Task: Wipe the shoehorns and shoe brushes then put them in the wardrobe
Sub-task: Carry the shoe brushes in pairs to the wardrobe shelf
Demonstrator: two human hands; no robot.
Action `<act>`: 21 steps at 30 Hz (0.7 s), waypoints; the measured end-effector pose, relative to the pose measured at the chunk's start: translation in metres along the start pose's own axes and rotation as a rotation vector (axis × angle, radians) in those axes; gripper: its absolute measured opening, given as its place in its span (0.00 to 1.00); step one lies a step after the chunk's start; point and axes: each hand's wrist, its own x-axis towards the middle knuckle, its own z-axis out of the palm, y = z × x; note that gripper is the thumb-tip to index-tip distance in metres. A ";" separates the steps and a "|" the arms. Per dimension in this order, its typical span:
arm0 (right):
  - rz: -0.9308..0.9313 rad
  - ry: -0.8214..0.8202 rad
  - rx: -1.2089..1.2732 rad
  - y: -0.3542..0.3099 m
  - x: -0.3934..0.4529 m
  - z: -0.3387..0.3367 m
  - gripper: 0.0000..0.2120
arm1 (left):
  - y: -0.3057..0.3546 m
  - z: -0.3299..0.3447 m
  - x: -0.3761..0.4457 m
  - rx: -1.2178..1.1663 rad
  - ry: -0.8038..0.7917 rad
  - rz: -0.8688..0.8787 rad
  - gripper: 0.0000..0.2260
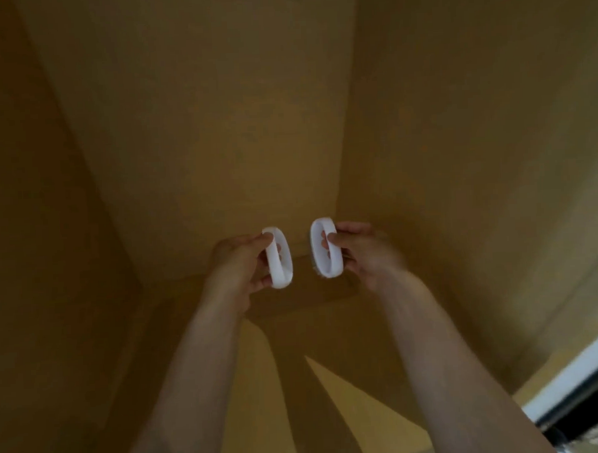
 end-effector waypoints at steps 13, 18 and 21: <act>0.222 -0.089 -0.056 0.053 0.131 0.053 0.16 | -0.018 -0.006 0.117 0.112 0.123 -0.183 0.11; 0.338 -0.120 -0.098 0.075 0.158 0.065 0.19 | -0.037 -0.005 0.149 0.191 0.141 -0.308 0.08; 0.368 -0.130 -0.100 0.087 0.168 0.071 0.19 | -0.046 -0.008 0.163 0.233 0.166 -0.347 0.06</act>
